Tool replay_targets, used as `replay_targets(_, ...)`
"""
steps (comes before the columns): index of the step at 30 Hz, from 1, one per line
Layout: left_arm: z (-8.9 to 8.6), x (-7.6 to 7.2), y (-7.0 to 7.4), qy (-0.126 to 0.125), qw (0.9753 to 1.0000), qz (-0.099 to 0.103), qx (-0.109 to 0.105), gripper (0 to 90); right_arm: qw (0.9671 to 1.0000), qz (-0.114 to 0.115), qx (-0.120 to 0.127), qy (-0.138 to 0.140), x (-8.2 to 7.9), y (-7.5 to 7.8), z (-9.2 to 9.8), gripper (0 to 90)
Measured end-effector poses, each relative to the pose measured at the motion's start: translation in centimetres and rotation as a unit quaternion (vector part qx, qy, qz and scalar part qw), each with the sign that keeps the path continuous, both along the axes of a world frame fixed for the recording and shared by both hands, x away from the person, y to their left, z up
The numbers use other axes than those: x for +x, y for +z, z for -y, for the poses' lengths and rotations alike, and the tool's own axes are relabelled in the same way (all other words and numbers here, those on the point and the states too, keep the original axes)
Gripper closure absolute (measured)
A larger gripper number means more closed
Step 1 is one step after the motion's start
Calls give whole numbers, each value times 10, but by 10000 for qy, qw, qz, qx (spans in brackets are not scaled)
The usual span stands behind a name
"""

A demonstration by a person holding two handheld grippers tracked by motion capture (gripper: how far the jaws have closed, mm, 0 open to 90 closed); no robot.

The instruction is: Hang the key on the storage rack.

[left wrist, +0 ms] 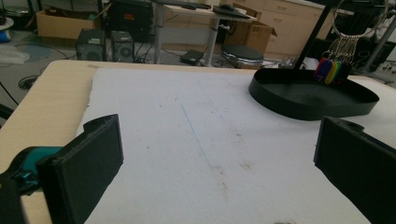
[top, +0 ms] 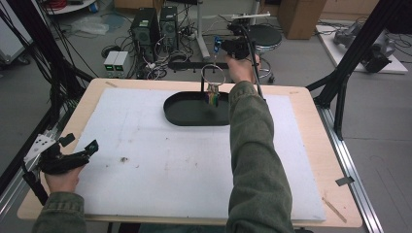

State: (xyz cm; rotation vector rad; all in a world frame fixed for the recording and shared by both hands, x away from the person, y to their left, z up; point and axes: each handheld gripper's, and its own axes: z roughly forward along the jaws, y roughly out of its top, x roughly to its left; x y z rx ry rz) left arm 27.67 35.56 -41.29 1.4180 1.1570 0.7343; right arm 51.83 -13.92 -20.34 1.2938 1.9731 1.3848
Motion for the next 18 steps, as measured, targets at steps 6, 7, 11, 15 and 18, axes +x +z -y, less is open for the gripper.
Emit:
replay_targets(6,1,0,0,-3,10000,0,21,18,9999,-117,94,18,8,-10,0,877)
replay_targets(7,1,1,0,0,10000,0,23,18,9999,-132,98,14,9,-11,-1,877)
replay_targets(11,1,0,0,9,10000,6,36,18,9997,-177,156,68,12,-15,0,877)
replay_targets(15,1,1,0,4,10000,3,37,18,9995,-227,203,90,10,-15,1,873)
replay_targets(18,1,1,0,-11,10000,-3,49,18,9992,-274,262,105,10,-15,3,850)
